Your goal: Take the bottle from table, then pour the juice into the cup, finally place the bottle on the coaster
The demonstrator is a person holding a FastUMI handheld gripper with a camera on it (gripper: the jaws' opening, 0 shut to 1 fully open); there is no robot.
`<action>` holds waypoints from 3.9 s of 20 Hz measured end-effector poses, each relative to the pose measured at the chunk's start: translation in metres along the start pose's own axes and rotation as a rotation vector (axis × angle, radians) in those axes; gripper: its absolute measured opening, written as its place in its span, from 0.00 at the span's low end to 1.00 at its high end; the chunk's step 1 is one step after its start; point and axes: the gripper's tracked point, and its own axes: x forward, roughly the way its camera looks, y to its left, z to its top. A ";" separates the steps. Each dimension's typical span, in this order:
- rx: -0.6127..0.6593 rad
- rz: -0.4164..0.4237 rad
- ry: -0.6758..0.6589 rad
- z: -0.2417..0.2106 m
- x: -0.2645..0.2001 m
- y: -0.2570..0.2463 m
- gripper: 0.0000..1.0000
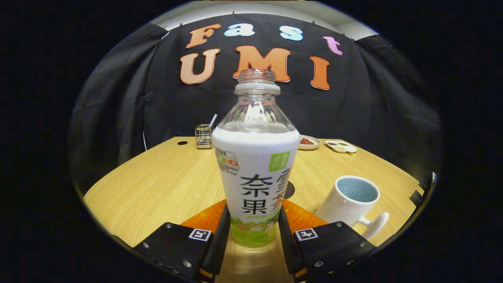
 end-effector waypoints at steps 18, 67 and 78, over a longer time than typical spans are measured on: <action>0.655 0.105 -0.076 0.081 -0.022 0.019 0.57; 1.728 0.349 -0.008 0.150 -0.006 0.021 0.57; 1.771 0.369 0.013 0.150 -0.006 0.023 0.57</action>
